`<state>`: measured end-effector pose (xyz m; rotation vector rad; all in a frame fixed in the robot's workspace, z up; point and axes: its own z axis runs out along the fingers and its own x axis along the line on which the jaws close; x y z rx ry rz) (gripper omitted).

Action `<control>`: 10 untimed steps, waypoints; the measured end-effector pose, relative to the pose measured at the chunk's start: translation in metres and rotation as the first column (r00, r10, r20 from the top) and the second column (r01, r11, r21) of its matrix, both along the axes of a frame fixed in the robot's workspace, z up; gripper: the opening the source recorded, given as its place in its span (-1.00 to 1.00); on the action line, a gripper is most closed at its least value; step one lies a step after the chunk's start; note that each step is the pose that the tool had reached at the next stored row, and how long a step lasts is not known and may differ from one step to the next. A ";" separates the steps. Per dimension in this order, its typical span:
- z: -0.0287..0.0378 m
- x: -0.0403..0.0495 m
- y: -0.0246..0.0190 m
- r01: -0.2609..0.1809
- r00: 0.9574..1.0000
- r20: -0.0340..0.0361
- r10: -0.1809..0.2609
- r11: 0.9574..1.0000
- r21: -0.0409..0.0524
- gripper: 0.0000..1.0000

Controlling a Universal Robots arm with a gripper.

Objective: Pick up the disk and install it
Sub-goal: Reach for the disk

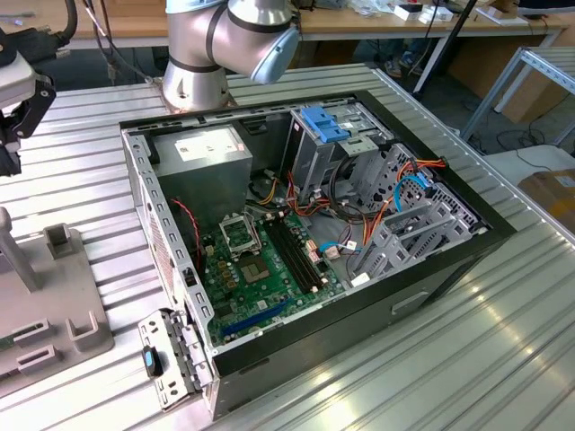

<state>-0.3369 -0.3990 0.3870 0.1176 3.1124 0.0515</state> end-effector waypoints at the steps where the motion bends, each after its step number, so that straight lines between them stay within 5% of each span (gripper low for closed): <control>1: 0.0000 -0.0003 0.0000 0.000 1.000 0.000 0.000 1.000 0.000 -0.79; 10: -0.0005 -0.0087 0.0000 0.000 1.000 0.000 0.000 1.000 0.000 -0.79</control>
